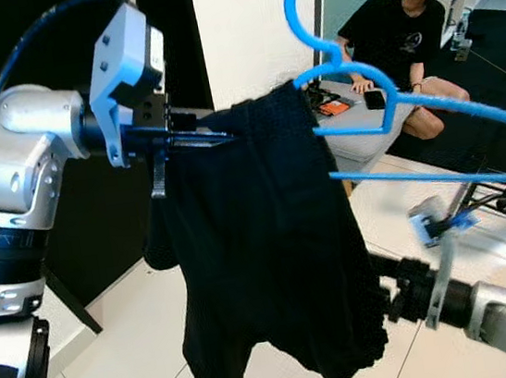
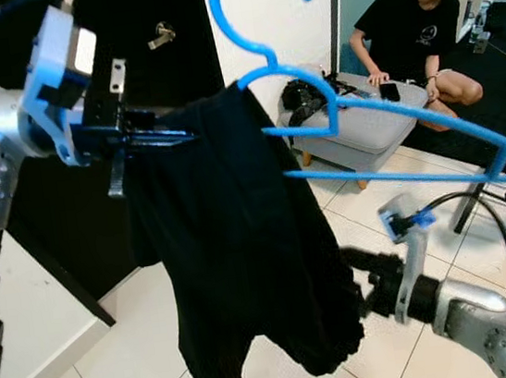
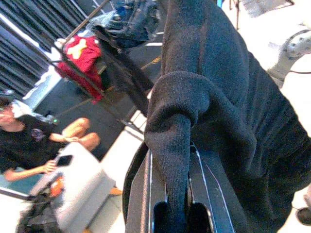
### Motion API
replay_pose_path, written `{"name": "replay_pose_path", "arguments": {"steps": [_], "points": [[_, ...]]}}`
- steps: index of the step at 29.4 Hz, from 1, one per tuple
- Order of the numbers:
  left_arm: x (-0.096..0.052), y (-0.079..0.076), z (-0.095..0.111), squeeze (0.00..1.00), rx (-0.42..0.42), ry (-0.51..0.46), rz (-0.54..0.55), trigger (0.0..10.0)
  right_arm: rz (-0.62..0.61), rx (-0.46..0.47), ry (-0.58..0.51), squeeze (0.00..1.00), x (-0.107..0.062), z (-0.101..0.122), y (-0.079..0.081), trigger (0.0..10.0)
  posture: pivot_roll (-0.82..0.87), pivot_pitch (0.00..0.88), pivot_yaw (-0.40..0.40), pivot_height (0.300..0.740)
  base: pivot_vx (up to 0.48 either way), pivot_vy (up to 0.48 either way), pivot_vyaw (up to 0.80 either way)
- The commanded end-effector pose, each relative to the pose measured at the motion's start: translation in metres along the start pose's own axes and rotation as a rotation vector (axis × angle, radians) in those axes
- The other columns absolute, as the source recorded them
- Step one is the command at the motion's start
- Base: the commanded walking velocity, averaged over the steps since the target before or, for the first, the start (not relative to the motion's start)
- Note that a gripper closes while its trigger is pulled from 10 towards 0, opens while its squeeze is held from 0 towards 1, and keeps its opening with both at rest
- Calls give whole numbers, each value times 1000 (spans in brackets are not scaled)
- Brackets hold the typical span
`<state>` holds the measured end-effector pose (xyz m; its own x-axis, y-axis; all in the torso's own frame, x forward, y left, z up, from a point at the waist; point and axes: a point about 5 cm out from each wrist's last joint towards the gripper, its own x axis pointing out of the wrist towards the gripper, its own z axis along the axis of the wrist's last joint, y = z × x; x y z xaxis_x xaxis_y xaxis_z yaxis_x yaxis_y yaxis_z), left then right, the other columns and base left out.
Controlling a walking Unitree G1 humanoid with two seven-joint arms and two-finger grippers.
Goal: Hang hanger
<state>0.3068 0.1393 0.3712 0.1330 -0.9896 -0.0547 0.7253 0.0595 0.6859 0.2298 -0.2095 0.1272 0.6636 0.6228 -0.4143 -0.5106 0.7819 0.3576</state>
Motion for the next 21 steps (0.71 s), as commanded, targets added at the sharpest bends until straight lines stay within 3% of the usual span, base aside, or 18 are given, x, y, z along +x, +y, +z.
{"name": "replay_pose_path", "arguments": {"steps": [1,7,9,10,11,13,15,21], "points": [[-8,8,8,0,39,-7,64,10000,-54,22,58,0,1,-8,-6,0,-29,0,54,740,0,0,0],[-11,12,9,0,50,-10,99,10000,-101,51,75,0,0,-12,-13,0,-27,0,51,740,0,0,0],[-15,14,8,0,58,0,125,10000,-145,76,31,0,-3,-8,-20,0,-28,0,51,740,0,0,0],[-19,16,5,0,64,17,151,10000,-184,111,-58,0,-9,2,-29,0,-29,0,52,740,0,0,0],[-19,16,5,0,64,17,151,10000,-184,111,-58,0,-9,2,-29,0,-29,0,52,740,0,0,0],[-26,14,-6,0,56,58,188,10000,-199,200,-353,0,-30,35,-41,0,-33,0,54,740,0,0,0],[-29,8,-17,0,45,95,197,10000,-195,243,-536,0,-48,55,-46,0,-34,0,53,740,0,0,0],[-35,3,-31,0,37,128,248,10000,-267,276,-653,0,-67,67,-59,0,-28,0,50,740,0,0,0]]}}
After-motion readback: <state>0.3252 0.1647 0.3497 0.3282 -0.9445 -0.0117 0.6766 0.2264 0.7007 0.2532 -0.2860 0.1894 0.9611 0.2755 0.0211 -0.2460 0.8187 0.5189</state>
